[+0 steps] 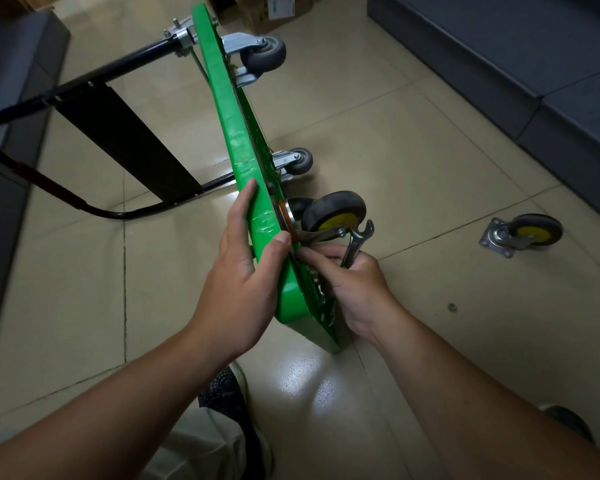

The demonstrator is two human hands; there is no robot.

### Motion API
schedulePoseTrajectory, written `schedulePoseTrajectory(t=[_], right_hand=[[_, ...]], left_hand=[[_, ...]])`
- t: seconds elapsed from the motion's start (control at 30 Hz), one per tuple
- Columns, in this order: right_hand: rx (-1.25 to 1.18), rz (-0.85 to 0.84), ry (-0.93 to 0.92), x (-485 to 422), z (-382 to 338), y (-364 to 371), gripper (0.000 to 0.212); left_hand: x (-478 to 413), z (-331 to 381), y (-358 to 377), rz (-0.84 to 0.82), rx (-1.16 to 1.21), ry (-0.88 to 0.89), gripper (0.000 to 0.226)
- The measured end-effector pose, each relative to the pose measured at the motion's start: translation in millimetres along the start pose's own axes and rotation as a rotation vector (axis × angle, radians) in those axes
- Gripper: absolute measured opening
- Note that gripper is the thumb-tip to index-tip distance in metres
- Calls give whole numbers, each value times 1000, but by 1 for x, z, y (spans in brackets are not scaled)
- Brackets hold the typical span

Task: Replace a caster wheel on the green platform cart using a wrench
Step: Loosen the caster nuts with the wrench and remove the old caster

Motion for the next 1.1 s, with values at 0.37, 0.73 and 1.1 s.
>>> schedulePoseTrajectory(t=[0.37, 0.73, 1.1], right_hand=[[77, -78, 12, -4, 0, 1, 23], [156, 12, 46, -2, 0, 1, 40], [16, -75, -29, 0, -8, 5, 25]], left_hand=[[1, 3, 0, 2, -2, -1, 81], [1, 3, 0, 8, 3, 4, 80], [1, 5, -2, 31, 9, 19, 77]])
Point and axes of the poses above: each hand's wrist, its own x-axis away from the middle knuckle, its own y-axis out of the palm, z = x × y, the point moved 10 cm from there along -x, towards the middle knuckle, and after that the axes turned 4 degrees about -z, right-handed, at the moved point
